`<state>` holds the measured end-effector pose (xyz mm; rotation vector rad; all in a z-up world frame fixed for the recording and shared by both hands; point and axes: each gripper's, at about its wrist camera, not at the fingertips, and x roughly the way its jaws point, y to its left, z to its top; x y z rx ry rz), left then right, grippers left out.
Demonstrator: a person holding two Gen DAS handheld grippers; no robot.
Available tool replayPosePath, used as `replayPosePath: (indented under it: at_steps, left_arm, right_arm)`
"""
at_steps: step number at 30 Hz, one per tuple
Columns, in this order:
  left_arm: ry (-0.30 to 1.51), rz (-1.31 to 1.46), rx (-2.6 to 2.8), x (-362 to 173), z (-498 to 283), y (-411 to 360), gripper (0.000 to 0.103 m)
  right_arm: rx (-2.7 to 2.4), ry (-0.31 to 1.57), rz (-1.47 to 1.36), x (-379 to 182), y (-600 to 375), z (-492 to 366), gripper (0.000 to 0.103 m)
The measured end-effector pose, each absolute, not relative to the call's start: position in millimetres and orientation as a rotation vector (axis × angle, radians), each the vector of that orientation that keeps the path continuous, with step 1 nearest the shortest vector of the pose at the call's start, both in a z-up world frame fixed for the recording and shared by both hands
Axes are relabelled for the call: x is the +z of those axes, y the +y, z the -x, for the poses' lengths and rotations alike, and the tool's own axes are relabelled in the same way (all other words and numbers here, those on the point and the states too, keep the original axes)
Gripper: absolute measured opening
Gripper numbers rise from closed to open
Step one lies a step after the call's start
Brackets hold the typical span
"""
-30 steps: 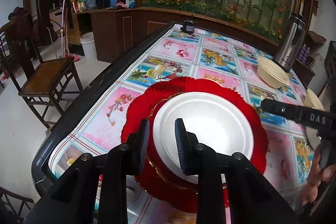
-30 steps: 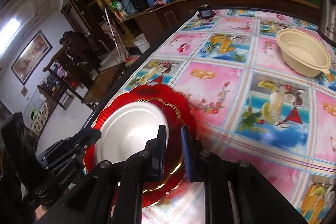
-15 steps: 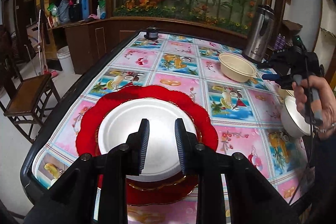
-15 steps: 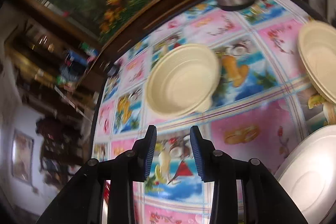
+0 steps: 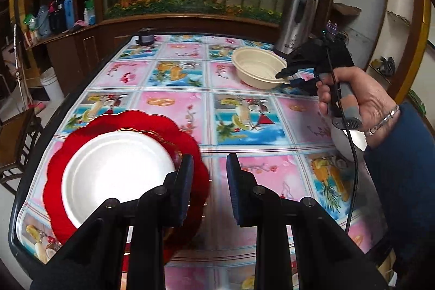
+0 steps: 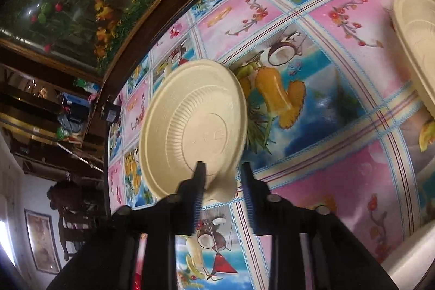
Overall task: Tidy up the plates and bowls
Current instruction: 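Grasp the rim of a beige paper bowl with the right tool, then lift the beige bowl with the right tool and carry it over the stack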
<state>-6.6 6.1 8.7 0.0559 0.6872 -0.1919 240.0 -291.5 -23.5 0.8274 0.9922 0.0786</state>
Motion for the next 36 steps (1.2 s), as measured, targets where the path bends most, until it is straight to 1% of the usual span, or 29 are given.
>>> replayPosePath:
  at_steps: [3, 9, 15, 19, 20, 21, 23, 28, 34, 36]
  left_arm:
    - [0.697, -0.080, -0.204, 6, 5, -1, 0.030]
    - [0.734, -0.041, -0.234, 1, -1, -4, 0.030]
    - [0.789, -0.001, -0.306, 0, -11, -14, 0.030]
    - [0.825, -0.002, -0.329, -1, -20, -25, 0.030]
    - [0.836, -0.006, -0.330, -3, -24, -29, 0.035]
    - [0.849, -0.008, -0.328, -5, -27, -32, 0.044]
    - [0.869, -0.017, -0.329, -8, -38, -41, 0.048]
    - [0.893, -0.038, -0.284, -9, -64, -52, 0.048]
    - [0.956, 0.017, -0.265, -32, -95, -57, 0.047]
    - [0.970, 0.023, -0.304, -38, -94, -61, 0.029]
  right_arm:
    - [0.113, 1.007, -0.765, -18, -290, -234, 0.017]
    - [0.256, 1.037, -0.592, 4, -284, -190, 0.016]
    - [0.422, 1.078, -0.472, 4, -274, -118, 0.015]
    - [0.495, 1.096, -0.319, 5, -264, -85, 0.015]
    - [0.484, 1.088, -0.294, 6, -264, -83, 0.017]
    - [0.475, 1.076, -0.260, 8, -264, -80, 0.018]
    - [0.462, 1.065, -0.248, 8, -265, -80, 0.018]
    - [0.458, 1.029, -0.233, 9, -265, -79, 0.019]
    - [0.464, 1.029, -0.287, 2, -270, -81, 0.019]
    - [0.468, 1.025, -0.301, 1, -271, -80, 0.019]
